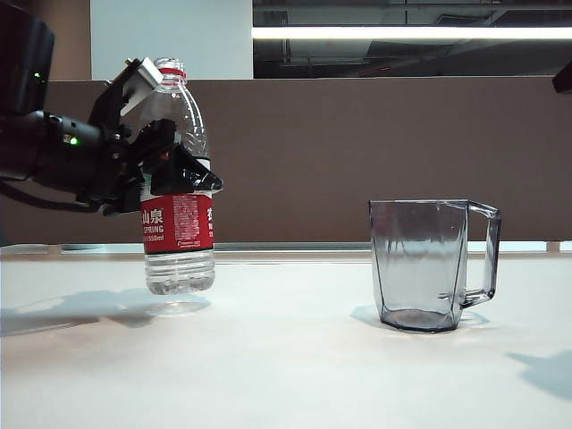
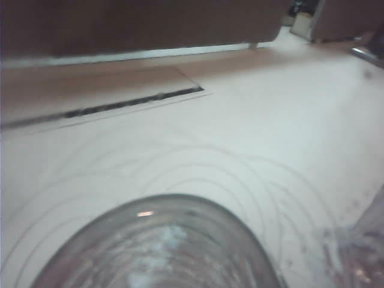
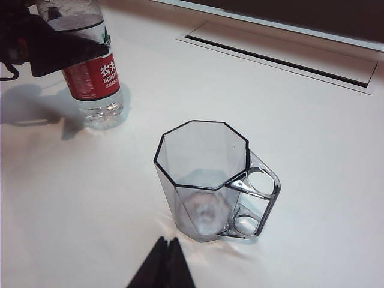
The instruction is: Pick up the mineral water bottle with the left hand on the table and pour water into the mug until it's half full.
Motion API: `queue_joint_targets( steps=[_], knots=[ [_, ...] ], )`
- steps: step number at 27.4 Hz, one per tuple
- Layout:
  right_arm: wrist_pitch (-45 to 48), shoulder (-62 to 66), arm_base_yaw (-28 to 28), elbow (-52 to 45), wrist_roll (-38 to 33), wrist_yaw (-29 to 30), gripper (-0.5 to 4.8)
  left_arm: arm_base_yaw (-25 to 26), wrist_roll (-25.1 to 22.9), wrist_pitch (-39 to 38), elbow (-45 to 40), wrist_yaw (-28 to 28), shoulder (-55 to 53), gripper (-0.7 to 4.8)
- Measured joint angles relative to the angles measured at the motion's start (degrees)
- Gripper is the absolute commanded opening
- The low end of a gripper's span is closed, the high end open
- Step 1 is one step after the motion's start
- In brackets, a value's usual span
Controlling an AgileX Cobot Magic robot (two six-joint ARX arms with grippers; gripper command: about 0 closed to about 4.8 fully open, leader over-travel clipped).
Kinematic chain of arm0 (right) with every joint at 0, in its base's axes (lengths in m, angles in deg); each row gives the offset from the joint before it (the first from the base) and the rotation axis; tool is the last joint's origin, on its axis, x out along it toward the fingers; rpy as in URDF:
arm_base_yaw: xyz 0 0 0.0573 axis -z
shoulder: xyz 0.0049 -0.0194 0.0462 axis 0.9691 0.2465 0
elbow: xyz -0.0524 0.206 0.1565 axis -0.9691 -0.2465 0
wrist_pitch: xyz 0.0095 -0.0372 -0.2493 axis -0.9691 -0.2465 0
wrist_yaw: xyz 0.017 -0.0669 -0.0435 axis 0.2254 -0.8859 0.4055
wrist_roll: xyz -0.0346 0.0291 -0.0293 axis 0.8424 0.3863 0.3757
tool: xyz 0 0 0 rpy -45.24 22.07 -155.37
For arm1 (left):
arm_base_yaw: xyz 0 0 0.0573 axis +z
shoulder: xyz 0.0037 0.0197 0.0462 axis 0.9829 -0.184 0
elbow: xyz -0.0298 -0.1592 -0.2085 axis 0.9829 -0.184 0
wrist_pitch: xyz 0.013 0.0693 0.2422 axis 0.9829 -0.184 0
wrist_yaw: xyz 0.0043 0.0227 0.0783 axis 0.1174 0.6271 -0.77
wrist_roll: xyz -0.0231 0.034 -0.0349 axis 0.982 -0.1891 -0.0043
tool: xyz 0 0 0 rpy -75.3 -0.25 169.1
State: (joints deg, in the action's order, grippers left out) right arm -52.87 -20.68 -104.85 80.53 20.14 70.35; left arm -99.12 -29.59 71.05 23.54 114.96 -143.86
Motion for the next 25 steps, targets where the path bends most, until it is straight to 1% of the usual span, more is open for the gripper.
queue_joint_targets(
  steps=[5, 7, 8, 9, 11, 13, 16, 25],
  knots=[
    [0.0, 0.0, 0.0, 0.0, 0.0, 0.0, -0.05, 0.0, 0.0, -4.5, 2.5, -0.8, 0.0, 2.74],
    [0.0, 0.0, 0.0, 0.0, 0.0, 0.0, -0.05, -0.2, 0.0, -6.8, 3.8, -2.6, 0.0, 2.74],
    [0.0, 0.0, 0.0, 0.0, 0.0, 0.0, -0.05, -0.8, -0.1, -8.9, 4.9, -5.4, 0.0, 2.74],
    [0.0, 0.0, 0.0, 0.0, 0.0, 0.0, -0.05, -1.2, -0.5, -10.1, 5.5, -6.8, 0.0, 2.74],
    [0.0, 0.0, 0.0, 0.0, 0.0, 0.0, -0.05, -3.2, -3.1, -14.0, 7.5, -9.4, 0.0, 2.74],
    [0.0, 0.0, 0.0, 0.0, 0.0, 0.0, -0.05, -4.9, -5.2, -15.7, 8.9, -9.8, 0.0, 2.74],
    [0.0, 0.0, 0.0, 0.0, 0.0, 0.0, -0.05, -8.7, -6.4, -16.3, 10.9, -11.5, 0.0, 2.74],
    [0.0, 0.0, 0.0, 0.0, 0.0, 0.0, -0.05, -8.6, -6.9, -16.3, 11.5, -13.1, 0.0, 2.74]
  ],
)
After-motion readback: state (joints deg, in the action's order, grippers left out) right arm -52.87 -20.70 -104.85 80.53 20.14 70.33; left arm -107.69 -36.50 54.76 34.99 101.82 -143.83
